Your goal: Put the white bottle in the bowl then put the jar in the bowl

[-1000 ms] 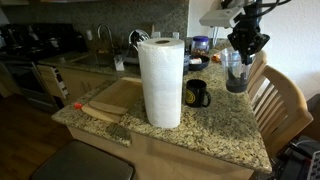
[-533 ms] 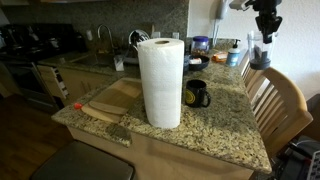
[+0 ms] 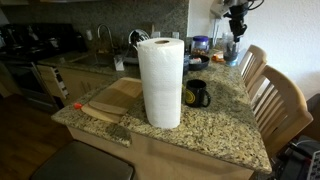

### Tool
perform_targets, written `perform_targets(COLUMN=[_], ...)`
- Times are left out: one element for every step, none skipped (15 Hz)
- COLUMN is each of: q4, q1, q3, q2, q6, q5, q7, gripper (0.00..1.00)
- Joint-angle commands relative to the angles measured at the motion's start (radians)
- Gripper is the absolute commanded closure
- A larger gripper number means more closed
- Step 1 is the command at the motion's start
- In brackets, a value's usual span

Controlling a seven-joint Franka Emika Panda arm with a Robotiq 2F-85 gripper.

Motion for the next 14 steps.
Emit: perform_targets(q4=[0.25,0.307,0.356,0.41,0.459,0.5,0.54,0.586,0.635,0.68,0.737,0.76,0.784,0.811], q1=[0.028,0.028,-0.002,-0.023,-0.021,-0.065,-0.089,-0.09,-0.11,-0.128,-0.159,-0.167,-0.148,-0.141], q3=[0.001,-0.003,0.018,0.02,-0.006,0.022,0.023,-0.005,-0.008,-0.011,0.014,0.01,-0.027,-0.034], q2=[0.193,0.221,0.253,0.283,0.31,0.325,0.338,0.357,0.379,0.394,0.397,0.391,0.381,0.375], q6=[0.038,0.041,0.059,0.07,0.072,0.065,0.055,0.04,0.004,-0.04,-0.168,-0.228,-0.303,-0.381], q5=[0.02,0.041,0.062,0.104,0.155,0.193,0.241,0.303,0.357,0.4,0.394,0.397,0.409,0.395], q7=[-0.17,-0.235,-0.297,-0.368,-0.442,-0.512,-0.586,-0.662,-0.729,-0.792,-0.848,-0.901,-0.957,-0.996], gripper=[0.97,0.97,0.97,0.97,0.97,0.97,0.97,0.97,0.97,0.97,0.97,0.97,0.97,0.97])
